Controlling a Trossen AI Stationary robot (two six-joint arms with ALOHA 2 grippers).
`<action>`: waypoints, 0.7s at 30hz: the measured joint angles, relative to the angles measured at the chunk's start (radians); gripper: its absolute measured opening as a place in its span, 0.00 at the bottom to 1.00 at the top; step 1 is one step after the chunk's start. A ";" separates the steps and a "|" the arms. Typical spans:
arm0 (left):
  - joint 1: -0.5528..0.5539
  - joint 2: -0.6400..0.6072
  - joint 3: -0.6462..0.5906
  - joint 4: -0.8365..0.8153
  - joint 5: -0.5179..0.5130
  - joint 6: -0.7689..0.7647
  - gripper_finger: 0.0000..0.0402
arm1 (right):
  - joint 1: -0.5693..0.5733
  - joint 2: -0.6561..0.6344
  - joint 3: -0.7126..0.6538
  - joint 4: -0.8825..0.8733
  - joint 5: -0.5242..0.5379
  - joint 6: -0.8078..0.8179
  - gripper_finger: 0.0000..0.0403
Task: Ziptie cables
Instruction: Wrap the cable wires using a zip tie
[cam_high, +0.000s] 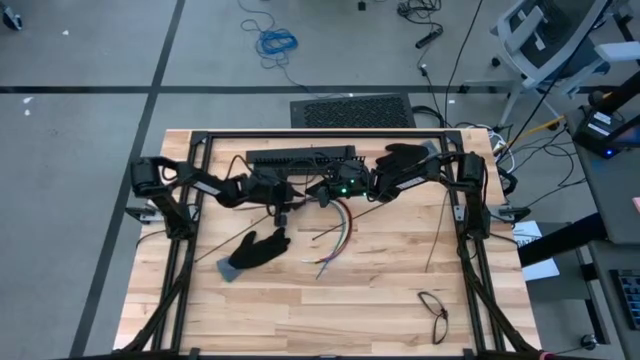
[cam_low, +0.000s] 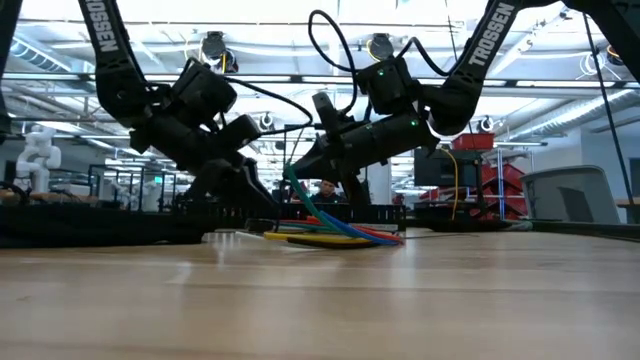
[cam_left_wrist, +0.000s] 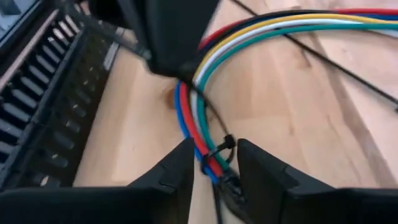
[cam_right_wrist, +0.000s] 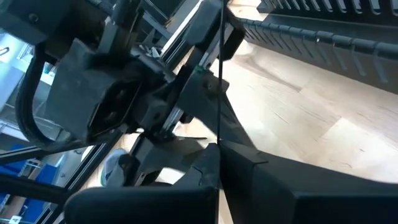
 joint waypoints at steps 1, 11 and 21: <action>0.005 -0.012 0.000 -0.020 -0.001 0.001 0.28 | 0.000 0.000 0.000 0.000 0.000 0.000 0.00; 0.040 -0.066 -0.001 -0.115 0.027 0.104 0.23 | 0.000 0.000 0.000 -0.007 0.000 0.000 0.00; 0.035 -0.058 -0.001 -0.105 0.056 0.212 0.16 | 0.000 0.000 0.000 -0.014 0.000 0.005 0.00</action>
